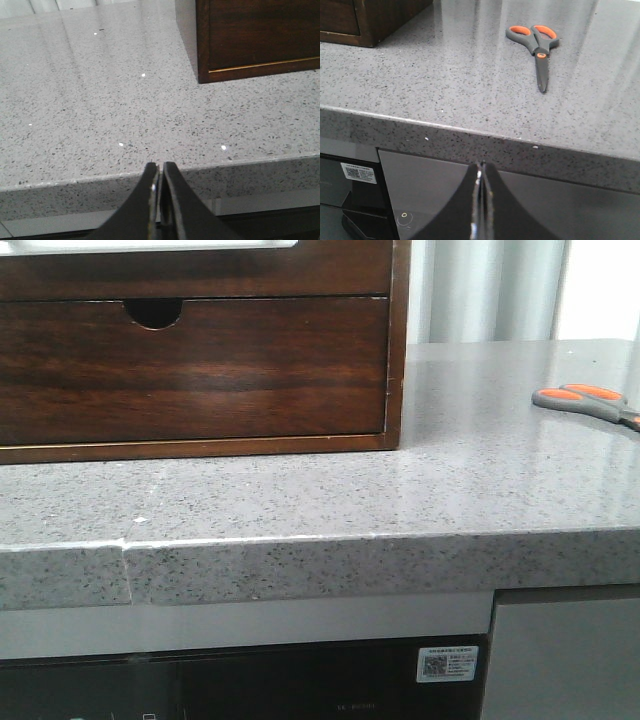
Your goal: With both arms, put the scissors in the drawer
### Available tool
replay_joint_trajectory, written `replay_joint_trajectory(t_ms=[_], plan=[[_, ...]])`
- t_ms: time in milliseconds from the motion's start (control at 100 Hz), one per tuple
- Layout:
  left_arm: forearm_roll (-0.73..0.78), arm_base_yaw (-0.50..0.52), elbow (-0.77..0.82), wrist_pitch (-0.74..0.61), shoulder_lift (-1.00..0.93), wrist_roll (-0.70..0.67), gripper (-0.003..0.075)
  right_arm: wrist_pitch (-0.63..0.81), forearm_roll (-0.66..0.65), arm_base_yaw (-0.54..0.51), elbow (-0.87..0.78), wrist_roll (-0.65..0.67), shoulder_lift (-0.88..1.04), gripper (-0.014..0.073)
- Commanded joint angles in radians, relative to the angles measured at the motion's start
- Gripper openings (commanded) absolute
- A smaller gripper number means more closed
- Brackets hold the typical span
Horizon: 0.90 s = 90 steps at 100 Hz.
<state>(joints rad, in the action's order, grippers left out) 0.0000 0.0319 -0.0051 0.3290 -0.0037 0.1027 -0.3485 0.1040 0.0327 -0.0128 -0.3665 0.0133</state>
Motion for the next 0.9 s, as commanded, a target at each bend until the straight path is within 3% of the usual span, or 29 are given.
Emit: replay_joint_trajectory(t_ms=[0,700,890], plan=[[-0.006,-0.008,0.021,-0.047,-0.035,-0.013,-0.0020,0.028,-0.023,-0.004,-0.030,-0.005,0.023,-0.0066],[0.000,-0.008,0.021,-0.051,-0.035,-0.013,-0.0020,0.030,-0.023,-0.004,-0.030,-0.005,0.023,-0.0066],[0.050,-0.008,0.021,-0.053,-0.035,-0.004,-0.0019,0.139,-0.015,-0.004,-0.030,-0.005,0.023,-0.0066]])
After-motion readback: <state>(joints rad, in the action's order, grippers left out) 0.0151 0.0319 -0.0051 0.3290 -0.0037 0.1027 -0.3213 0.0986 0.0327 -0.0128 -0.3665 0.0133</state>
